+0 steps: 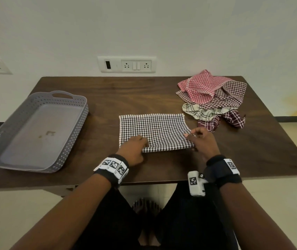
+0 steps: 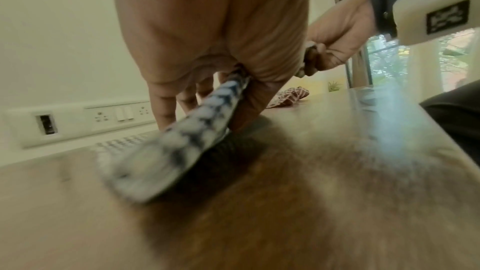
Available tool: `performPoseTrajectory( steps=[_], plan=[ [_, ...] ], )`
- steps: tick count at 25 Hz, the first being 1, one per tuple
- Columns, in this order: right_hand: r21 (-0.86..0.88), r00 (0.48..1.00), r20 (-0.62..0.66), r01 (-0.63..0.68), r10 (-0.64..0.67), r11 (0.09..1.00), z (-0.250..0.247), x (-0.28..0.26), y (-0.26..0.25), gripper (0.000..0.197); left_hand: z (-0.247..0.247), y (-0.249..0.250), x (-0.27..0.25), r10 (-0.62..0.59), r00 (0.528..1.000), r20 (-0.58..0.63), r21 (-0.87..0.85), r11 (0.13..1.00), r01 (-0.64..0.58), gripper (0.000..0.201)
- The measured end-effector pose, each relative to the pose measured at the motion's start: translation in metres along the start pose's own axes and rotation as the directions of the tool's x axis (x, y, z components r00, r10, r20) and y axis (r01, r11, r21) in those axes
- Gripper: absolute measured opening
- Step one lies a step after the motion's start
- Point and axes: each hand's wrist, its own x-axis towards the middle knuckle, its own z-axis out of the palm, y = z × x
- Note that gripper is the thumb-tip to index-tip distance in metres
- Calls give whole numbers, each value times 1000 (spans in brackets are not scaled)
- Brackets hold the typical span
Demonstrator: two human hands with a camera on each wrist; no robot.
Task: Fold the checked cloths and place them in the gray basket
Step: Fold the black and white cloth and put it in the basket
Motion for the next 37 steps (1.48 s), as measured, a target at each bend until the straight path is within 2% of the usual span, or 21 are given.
performPoseTrajectory(
  steps=[2, 5, 7, 9, 11, 12, 13, 14, 16, 18, 20, 25, 28, 30, 33, 37],
  plan=[
    [-50, 992, 109, 63, -57, 997, -8, 8, 4, 7, -16, -28, -11, -56, 998, -31, -57, 997, 54, 35],
    [71, 961, 274, 4, -23, 997, -17, 10, 1, 37, -38, -70, -25, -155, 981, -114, -244, 962, 124, 16],
    [170, 929, 369, -46, -20, 984, -21, 6, -2, 57, -45, -86, -34, -232, 962, -141, -465, 874, 143, 10],
    [78, 933, 355, 30, -56, 997, -18, 1, 1, 58, -44, -90, -39, -277, 949, -150, -673, 732, 107, 7],
    [-63, 963, 230, 156, -138, 986, -11, 1, 8, 38, -40, -87, -38, -291, 944, -155, -770, 635, 69, 12],
    [-103, 971, 161, 194, -176, 976, -7, 2, 10, 24, -38, -85, -37, -287, 946, -151, -782, 620, 63, 15],
    [-152, 971, 112, 228, -213, 962, -6, 5, 12, 14, -36, -82, -37, -278, 948, -155, -776, 629, 58, 19],
    [-204, 964, 87, 264, -251, 943, -4, 8, 15, 11, -35, -81, -37, -277, 947, -162, -758, 650, 61, 23],
    [-255, 948, 112, 318, -299, 913, -3, 10, 20, 25, -34, -79, -39, -297, 936, -191, -729, 682, 68, 28],
    [-186, 931, 140, 359, -337, 915, -3, 7, 23, 23, -32, -80, -41, -309, 925, -222, -729, 682, 53, 29],
    [-159, 939, 119, 340, -324, 927, 1, 9, 27, 16, -27, -84, -40, -317, 918, -239, -715, 697, 54, 27],
    [-314, 932, 69, 360, -357, 879, 21, 43, 20, 30, -18, -89, -19, -420, 868, -264, -599, 777, 194, 25],
    [-393, 953, 144, 301, -265, 869, 32, 64, 12, 23, -16, -92, -3, -515, 836, -189, -503, 782, 368, 27],
    [-428, 970, 168, 234, -178, 873, 35, 76, 12, 24, -15, -92, 7, -543, 829, -136, -437, 783, 442, 32],
    [-449, 981, 148, 182, -127, 875, 37, 86, 11, 27, -15, -93, 17, -579, 808, -104, -417, 763, 494, 35],
    [-510, 983, 118, 182, -142, 841, 42, 93, 12, 31, -13, -100, 23, -607, 787, -112, -418, 747, 517, 30]
  ],
)
